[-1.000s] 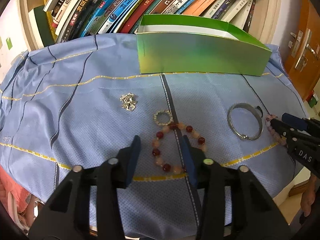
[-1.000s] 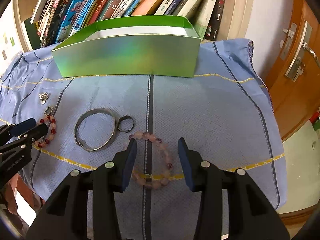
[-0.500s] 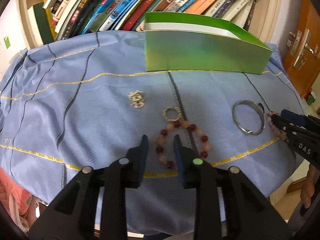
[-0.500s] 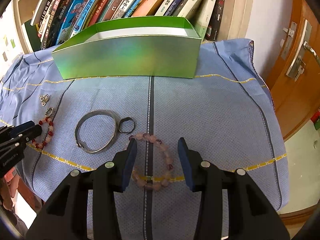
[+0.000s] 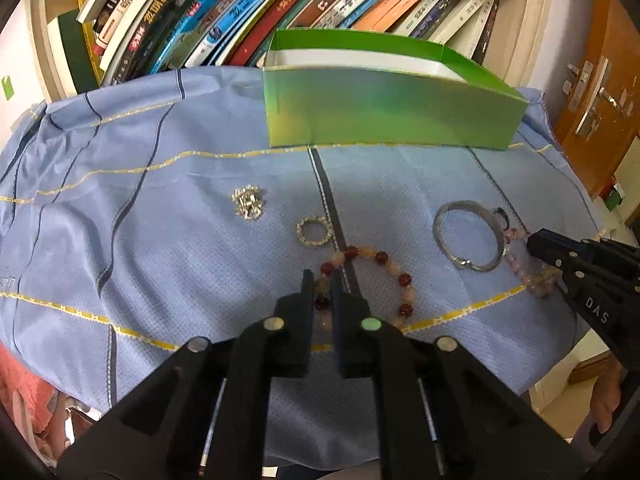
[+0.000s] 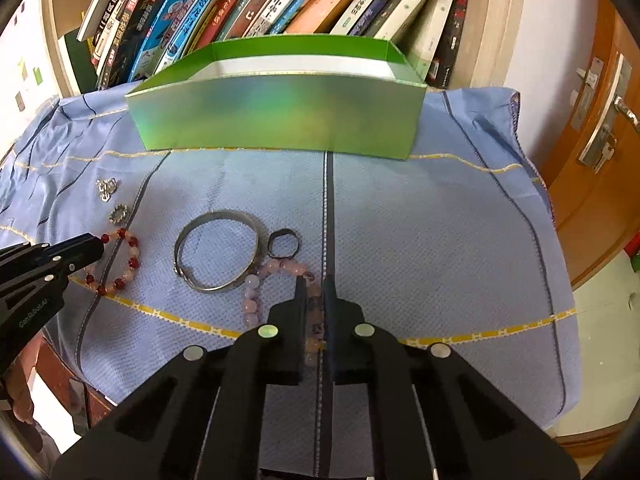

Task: Organize jewelry

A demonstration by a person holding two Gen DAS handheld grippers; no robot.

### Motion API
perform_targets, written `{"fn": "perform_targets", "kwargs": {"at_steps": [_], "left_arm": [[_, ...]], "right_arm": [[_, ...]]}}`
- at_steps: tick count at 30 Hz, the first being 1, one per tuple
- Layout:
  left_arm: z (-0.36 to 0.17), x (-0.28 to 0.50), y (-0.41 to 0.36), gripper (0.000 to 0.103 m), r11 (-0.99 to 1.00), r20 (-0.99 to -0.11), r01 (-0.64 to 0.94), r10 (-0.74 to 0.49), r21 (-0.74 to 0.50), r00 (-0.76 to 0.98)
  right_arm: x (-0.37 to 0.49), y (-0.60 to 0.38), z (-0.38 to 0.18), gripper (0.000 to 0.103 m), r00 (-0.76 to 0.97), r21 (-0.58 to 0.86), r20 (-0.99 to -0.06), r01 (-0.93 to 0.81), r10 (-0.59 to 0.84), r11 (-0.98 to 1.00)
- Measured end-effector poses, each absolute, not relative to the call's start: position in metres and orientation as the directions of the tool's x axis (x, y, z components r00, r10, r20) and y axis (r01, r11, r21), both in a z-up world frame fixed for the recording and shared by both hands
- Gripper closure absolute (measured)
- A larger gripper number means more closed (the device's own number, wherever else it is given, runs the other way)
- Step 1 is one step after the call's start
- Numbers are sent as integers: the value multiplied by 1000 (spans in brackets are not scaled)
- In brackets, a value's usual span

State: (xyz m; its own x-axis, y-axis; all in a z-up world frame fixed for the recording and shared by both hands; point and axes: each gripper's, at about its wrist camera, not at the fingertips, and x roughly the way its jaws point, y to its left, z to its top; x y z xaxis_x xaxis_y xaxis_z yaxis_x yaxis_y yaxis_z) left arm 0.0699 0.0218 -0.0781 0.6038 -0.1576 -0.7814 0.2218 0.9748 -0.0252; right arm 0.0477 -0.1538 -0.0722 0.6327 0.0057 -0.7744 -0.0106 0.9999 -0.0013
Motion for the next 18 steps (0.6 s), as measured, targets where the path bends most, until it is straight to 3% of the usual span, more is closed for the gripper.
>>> {"fn": "perform_targets", "kwargs": {"at_steps": [12,18], "left_arm": [[-30,58,16,94,967,-688,252,-209,-40,695],[-21,58,14,94,966,-673,256,-216,-41,707]], "right_arm": [[38,-158,-6,97,751,-23,-660,-14,-5,1000],[44,-165,-10,97,742,-30,-670,10,-28,999]]}}
